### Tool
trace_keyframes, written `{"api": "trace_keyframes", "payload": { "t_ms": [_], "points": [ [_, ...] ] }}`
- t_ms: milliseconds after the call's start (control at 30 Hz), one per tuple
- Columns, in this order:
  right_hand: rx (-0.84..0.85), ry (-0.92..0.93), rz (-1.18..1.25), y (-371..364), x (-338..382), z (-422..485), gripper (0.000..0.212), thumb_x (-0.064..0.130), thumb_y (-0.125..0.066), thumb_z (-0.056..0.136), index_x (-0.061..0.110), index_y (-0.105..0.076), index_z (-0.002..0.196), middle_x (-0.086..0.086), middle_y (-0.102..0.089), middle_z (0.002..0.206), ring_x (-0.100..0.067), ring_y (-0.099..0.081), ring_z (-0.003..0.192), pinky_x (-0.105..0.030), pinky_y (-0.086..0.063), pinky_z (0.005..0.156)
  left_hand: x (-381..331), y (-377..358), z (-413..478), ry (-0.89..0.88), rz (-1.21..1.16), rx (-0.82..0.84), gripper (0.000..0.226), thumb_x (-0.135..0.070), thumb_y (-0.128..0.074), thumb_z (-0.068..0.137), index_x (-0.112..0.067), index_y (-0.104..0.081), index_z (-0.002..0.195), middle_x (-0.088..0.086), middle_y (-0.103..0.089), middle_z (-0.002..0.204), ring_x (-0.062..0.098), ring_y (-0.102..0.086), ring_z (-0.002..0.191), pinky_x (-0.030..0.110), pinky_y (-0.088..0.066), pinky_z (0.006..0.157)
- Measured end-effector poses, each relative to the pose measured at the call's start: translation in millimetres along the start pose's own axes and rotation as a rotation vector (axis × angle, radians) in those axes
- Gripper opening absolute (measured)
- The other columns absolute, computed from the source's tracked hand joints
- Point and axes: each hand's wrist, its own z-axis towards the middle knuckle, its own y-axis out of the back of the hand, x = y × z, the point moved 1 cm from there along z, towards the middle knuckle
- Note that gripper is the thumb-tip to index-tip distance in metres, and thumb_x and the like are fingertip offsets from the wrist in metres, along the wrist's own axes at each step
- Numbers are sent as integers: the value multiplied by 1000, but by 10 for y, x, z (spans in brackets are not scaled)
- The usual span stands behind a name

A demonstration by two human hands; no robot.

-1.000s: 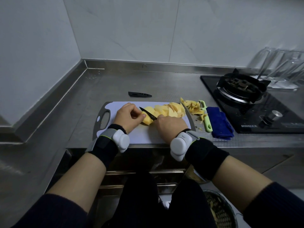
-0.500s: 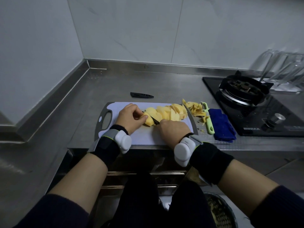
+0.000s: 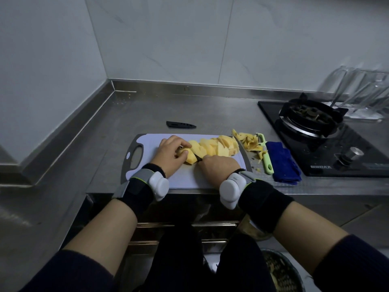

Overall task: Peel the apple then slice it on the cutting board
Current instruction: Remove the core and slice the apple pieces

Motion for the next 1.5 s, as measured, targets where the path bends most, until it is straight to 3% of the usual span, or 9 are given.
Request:
{"api": "trace_keyframes", "payload": {
  "t_ms": [133,267,367,467,700,1133,1334,1500],
  "points": [
    [12,15,3,11,-61,-18,28,22,-37,99,10,-57,115,-7,-63,105,-28,-62,89,-37,-42,66,-25,-10,5,7,36,56,23,-13,-52,93,-20,-65,111,-12,-54,106,18,-42,107,33,-39,96],
    [-4,-41,110,71,-186,-95,38,34,-28,103,9,-55,112,-9,-64,106,-29,-62,92,-36,-43,71,-17,7,6,57,-27,28,22,-15,-57,91,-19,-62,113,-9,-52,111,19,-47,108,33,-45,94],
    [-61,-53,163,157,-185,-146,39,34,-27,104,7,-54,111,-13,-65,106,-32,-62,93,-38,-46,75,-33,49,-9,111,-93,-55,16,-16,-66,87,-18,-59,101,0,-53,109,19,-57,95,31,-52,85],
    [-128,-64,169,229,-139,-189,38,33,-26,105,6,-52,107,-14,-66,101,-34,-63,89,-37,-44,70,-48,66,-30,134,-86,-98,12,-18,-70,85,-16,-59,90,1,-56,99,11,-59,81,27,-54,81],
    [-180,-52,130,237,-41,-265,37,35,-26,105,8,-51,105,-11,-66,94,-33,-63,82,-36,-43,65,-35,91,-47,143,-97,-127,17,-20,-75,81,-16,-59,75,0,-58,87,14,-61,79,27,-54,77],
    [-132,-12,29,221,9,-267,24,21,-32,102,6,-50,108,-9,-60,88,-29,-53,70,-36,-41,61,-35,91,-34,124,-64,-131,18,-20,-75,80,-12,-60,74,-1,-56,83,12,-56,74,16,-45,68],
    [-84,-22,25,177,-3,-289,18,12,-41,96,5,-50,110,-10,-64,98,-31,-64,85,-36,-45,65,-24,71,-38,127,-95,-140,18,-17,-76,79,-12,-60,74,-1,-56,83,11,-57,73,9,-43,66],
    [-50,-38,33,174,28,-241,20,11,-43,95,5,-50,113,-10,-64,98,-30,-64,86,-38,-49,69,-38,72,-39,130,-94,-144,18,-17,-77,79,-8,-61,76,2,-58,85,13,-58,74,13,-45,68]
  ]
}}
